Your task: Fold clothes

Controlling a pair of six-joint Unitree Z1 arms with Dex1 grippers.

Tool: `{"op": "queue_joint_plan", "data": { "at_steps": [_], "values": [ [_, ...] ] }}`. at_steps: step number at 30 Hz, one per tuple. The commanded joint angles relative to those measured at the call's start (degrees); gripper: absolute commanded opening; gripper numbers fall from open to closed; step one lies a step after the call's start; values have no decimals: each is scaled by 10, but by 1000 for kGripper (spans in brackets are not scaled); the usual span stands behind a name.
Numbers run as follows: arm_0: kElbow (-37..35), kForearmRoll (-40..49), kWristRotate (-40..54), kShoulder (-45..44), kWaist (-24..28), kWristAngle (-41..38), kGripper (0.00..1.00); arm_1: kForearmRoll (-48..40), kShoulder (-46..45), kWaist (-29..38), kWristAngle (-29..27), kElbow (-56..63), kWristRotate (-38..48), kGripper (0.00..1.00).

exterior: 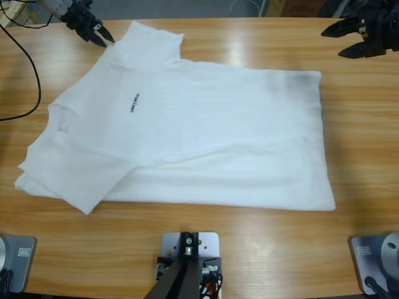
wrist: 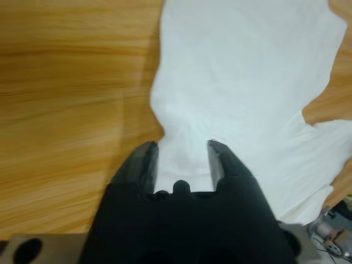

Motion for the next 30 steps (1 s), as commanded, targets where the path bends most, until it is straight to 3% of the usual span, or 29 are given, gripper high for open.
{"op": "queue_joint_plan", "data": {
  "at_steps": [1,5,6,9,11,23,30],
  "values": [
    [-32,-11,-13,22,30,-21,679,-5,11,-6,9,5,4,927],
    [7,-41,1,2,26,-39,682,-5,13,-6,8,9,2,927],
    [68,-84,3,-25,25,-36,683,-5,13,-6,7,10,2,927],
    [398,-339,-13,-154,27,-34,678,-6,14,-6,7,9,2,927],
    [484,-393,-8,-189,27,-32,678,-6,17,-6,7,10,2,927],
    [504,-472,-55,-169,31,-114,674,-5,12,-6,10,14,2,927],
    [509,-472,-112,-157,32,-108,669,-4,9,-6,10,14,3,927]
  ]
}}
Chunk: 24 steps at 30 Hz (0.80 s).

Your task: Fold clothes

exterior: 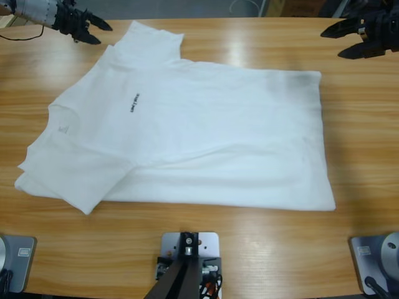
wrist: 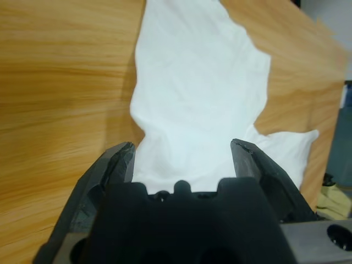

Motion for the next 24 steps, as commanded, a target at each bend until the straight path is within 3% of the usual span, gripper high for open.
{"op": "queue_joint_plan", "data": {
  "at_steps": [1,12,24],
  "values": [
    [21,-10,-59,36,1,-5,669,-4,6,-5,10,15,3,927],
    [20,-8,-74,39,-29,8,720,-4,6,-5,10,16,2,927],
    [19,37,-40,34,-36,87,720,-5,5,-5,11,21,0,927]
  ]
}}
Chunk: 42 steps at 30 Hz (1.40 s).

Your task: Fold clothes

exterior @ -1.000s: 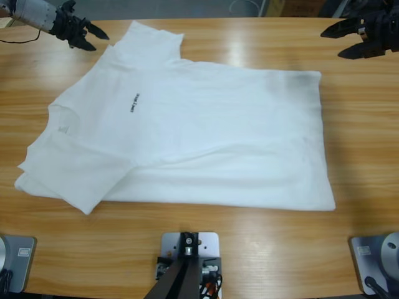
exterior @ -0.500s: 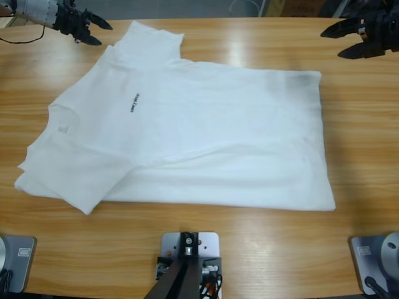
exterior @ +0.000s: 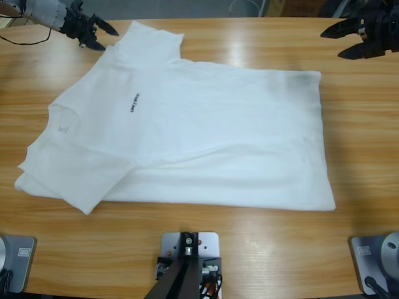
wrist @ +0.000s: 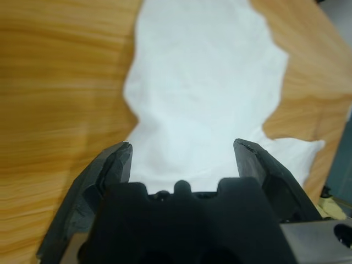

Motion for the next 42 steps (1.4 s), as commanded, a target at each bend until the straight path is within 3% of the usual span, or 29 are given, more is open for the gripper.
{"op": "queue_joint_plan", "data": {
  "at_steps": [1,9,24,42],
  "values": [
    [15,21,13,35,-10,40,720,-5,6,-5,11,19,0,927],
    [-38,68,13,55,-29,67,720,-9,13,-5,11,18,0,927],
    [-210,204,17,125,-39,104,711,-9,16,-5,13,12,0,927],
    [-277,247,13,152,-65,90,701,-13,19,-5,14,10,-1,927]
  ]
}}
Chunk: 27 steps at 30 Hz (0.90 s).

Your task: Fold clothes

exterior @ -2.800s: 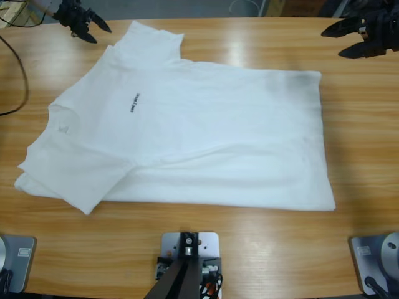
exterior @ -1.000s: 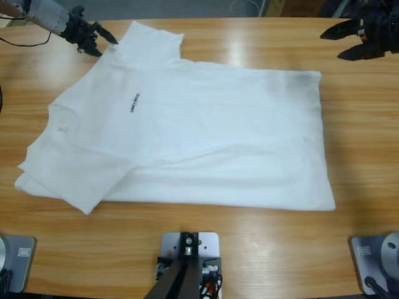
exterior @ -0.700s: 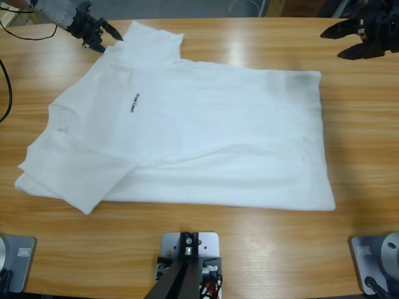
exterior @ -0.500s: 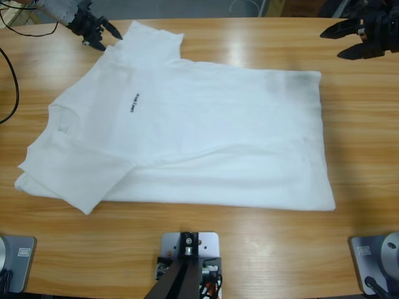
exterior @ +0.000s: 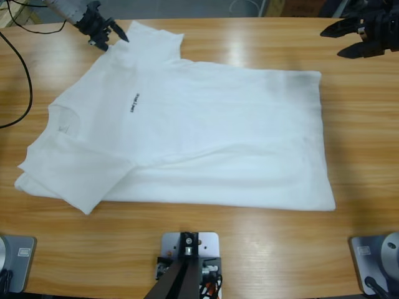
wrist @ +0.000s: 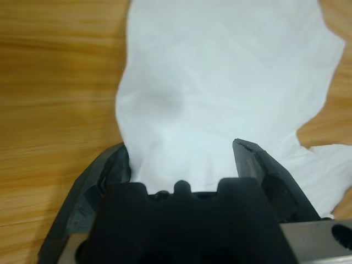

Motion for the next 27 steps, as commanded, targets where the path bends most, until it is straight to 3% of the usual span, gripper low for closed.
{"op": "queue_joint_plan", "data": {
  "at_steps": [1,3,15,16,20,21,27],
  "values": [
    [-17,12,-2,49,-9,-7,687,-4,18,-5,11,8,-1,927],
    [-21,14,1,51,-9,-6,651,-3,17,-5,11,8,-1,927],
    [-62,62,4,69,-4,10,648,-3,11,-8,11,10,-1,927],
    [-67,67,4,72,-4,15,607,-3,10,-8,11,10,-1,927],
    [-82,86,3,81,0,26,64,-2,5,-12,11,11,-1,927],
    [-84,87,3,82,0,26,0,-2,5,-13,11,11,-1,927],
    [-119,114,-2,101,4,25,0,-1,2,-13,11,12,-1,927]
  ]
}}
